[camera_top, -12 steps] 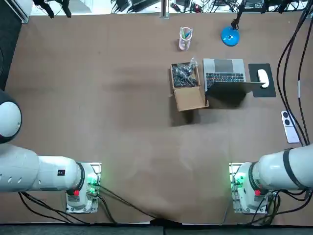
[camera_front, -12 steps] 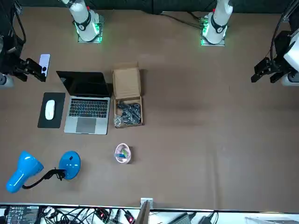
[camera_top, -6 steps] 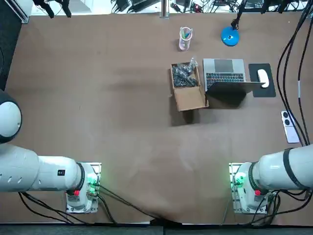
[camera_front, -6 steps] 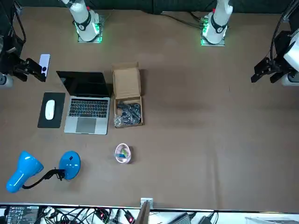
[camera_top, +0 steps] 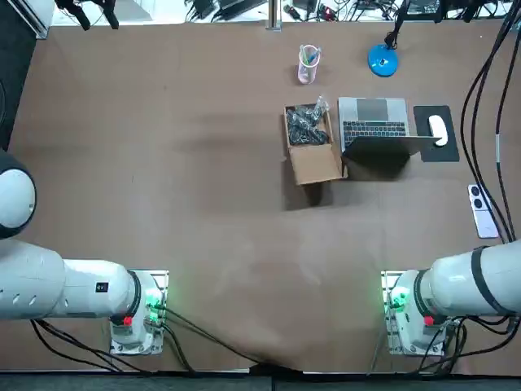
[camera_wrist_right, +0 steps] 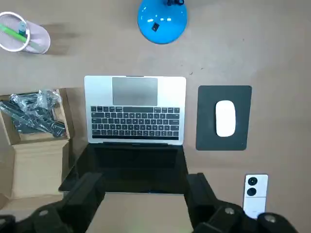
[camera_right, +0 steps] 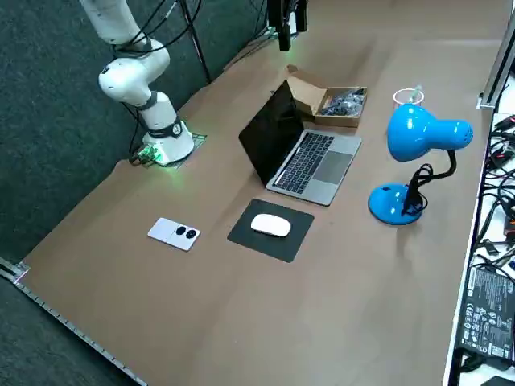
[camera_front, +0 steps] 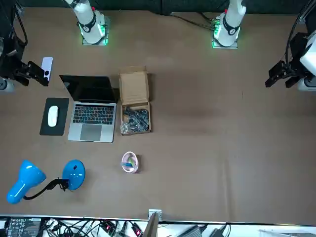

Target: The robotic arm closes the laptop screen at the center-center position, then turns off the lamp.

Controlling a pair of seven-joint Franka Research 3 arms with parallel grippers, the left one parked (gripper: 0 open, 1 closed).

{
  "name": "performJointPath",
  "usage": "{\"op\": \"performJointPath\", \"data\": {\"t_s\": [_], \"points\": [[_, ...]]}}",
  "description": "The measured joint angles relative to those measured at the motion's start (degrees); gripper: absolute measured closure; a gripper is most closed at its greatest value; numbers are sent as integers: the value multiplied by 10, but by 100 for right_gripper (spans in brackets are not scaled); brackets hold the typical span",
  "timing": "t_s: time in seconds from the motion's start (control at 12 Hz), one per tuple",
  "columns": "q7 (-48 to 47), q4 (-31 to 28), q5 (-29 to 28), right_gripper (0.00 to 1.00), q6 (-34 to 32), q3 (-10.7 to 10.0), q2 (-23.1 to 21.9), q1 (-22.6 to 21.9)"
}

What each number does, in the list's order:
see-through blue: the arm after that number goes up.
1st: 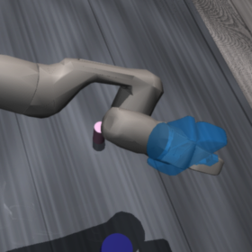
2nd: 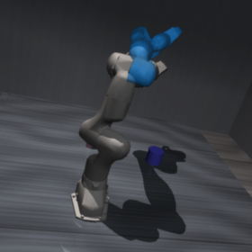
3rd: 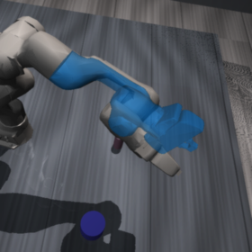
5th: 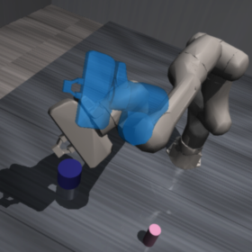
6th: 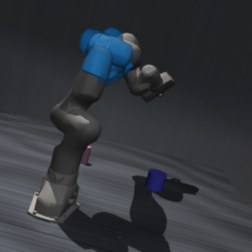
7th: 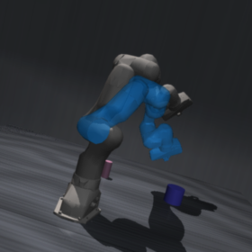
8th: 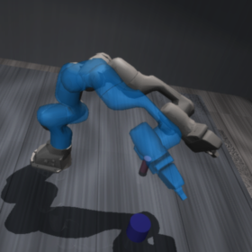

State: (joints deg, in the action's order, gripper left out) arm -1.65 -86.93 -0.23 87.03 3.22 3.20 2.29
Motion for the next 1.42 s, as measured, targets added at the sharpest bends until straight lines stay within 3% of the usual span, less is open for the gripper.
{"op": "performJointPath", "data": {"t_s": [0.42,0.83,1.42], "points": [[-1,-9,0,0,-12,0,-13,0],[-14,-124,0,0,-17,8,-126,-3],[-50,-362,-9,0,40,25,-318,-4]]}}
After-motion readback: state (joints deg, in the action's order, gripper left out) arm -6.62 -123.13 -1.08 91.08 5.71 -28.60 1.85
